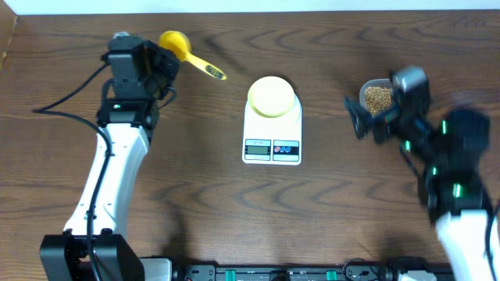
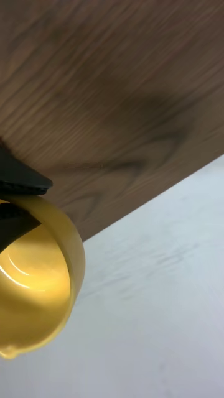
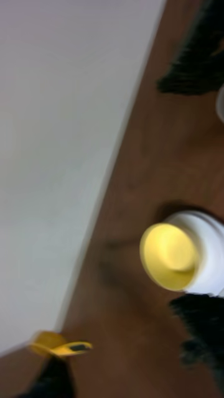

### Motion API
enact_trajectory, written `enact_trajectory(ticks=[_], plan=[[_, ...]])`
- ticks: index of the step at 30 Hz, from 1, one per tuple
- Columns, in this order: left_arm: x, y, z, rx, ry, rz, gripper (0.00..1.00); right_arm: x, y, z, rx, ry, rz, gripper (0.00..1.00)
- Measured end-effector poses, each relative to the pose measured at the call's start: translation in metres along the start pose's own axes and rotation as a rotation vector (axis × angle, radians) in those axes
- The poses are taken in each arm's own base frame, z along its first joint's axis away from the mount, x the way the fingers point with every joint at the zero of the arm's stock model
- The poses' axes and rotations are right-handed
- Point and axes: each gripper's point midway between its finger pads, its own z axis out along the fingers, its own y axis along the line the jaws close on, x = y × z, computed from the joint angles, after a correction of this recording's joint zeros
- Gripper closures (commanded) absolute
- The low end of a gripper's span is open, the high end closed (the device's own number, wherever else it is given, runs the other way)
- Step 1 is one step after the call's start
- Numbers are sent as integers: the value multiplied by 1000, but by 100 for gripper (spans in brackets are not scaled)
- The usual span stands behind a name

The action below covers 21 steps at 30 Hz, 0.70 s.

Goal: Scoop item into bowl and weigh 50g on scale
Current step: 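Bring the scoop over the scale and grasp its handle with the right gripper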

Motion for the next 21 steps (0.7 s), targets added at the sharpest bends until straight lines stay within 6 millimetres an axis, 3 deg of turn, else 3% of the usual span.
enact_trajectory(ticks=[5,9,16,21], plan=[[24,-13,2,19,41,-27,92,-14,-7,49,-151,85,53,1],[34,-18,2,11,30,-70,92,-27,1,74,-304,34,37,1],[50,-26,3,2,15,-154,92,-32,14,86,-459,-23,64,1],[68,-29,6,-5,36,-224,92,-35,17,96,-463,-7,219,1]])
